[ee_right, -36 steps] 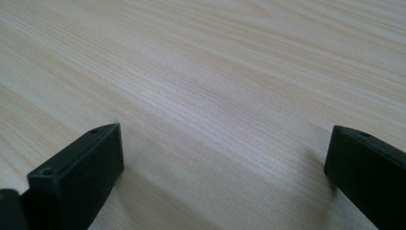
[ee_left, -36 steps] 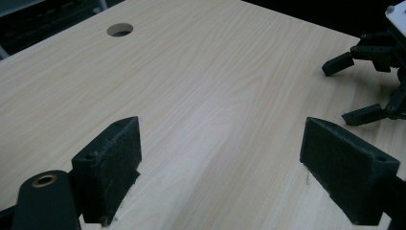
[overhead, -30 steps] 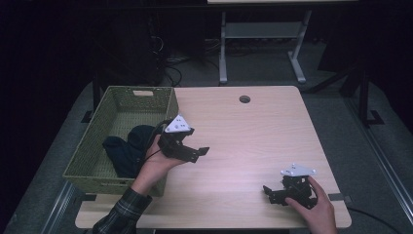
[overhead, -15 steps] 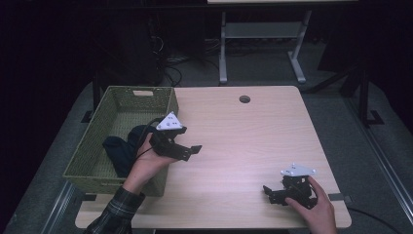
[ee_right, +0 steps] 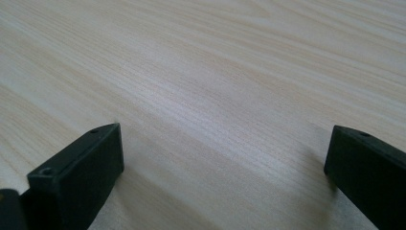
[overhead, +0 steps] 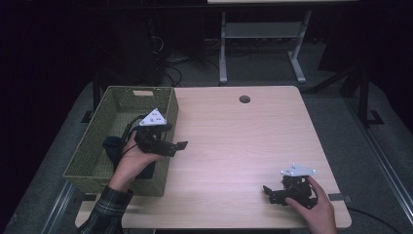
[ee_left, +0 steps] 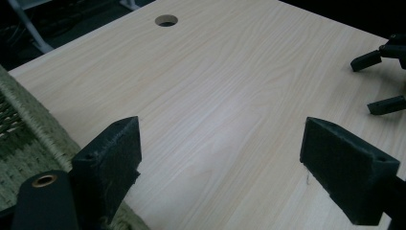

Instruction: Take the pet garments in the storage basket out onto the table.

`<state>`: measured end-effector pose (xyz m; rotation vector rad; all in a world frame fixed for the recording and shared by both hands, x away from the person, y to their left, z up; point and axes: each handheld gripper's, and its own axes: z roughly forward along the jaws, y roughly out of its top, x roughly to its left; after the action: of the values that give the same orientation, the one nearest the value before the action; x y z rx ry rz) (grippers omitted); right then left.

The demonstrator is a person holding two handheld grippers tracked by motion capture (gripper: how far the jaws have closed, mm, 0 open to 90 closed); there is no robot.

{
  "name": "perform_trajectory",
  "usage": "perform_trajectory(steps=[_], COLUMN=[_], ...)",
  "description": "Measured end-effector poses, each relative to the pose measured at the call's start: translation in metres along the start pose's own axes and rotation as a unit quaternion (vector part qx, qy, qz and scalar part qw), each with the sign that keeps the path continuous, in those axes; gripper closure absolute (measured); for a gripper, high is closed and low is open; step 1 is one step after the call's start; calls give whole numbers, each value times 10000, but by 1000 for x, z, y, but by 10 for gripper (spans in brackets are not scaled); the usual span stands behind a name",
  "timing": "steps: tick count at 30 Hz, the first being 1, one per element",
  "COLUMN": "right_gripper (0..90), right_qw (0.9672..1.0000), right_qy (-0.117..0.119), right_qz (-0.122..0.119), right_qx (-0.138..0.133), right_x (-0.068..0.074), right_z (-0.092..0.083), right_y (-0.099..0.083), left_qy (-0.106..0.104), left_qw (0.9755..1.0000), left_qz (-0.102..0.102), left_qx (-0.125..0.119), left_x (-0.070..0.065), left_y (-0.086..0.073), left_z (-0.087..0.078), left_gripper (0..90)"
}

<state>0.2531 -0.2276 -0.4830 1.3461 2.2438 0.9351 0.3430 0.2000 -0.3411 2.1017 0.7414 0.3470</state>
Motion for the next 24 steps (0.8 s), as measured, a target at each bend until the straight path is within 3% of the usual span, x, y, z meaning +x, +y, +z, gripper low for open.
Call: perform_trajectory(steps=[24], right_gripper=[0], right_qw=[10000], right_qy=[1], right_qz=[-1], right_qx=[-1], right_x=[0], right_z=[0], right_y=[0], left_qy=[443], left_qw=[9984], left_qz=[-333], left_qx=[-56], left_x=[39], left_y=[-19], left_z=[-41], left_gripper=[137])
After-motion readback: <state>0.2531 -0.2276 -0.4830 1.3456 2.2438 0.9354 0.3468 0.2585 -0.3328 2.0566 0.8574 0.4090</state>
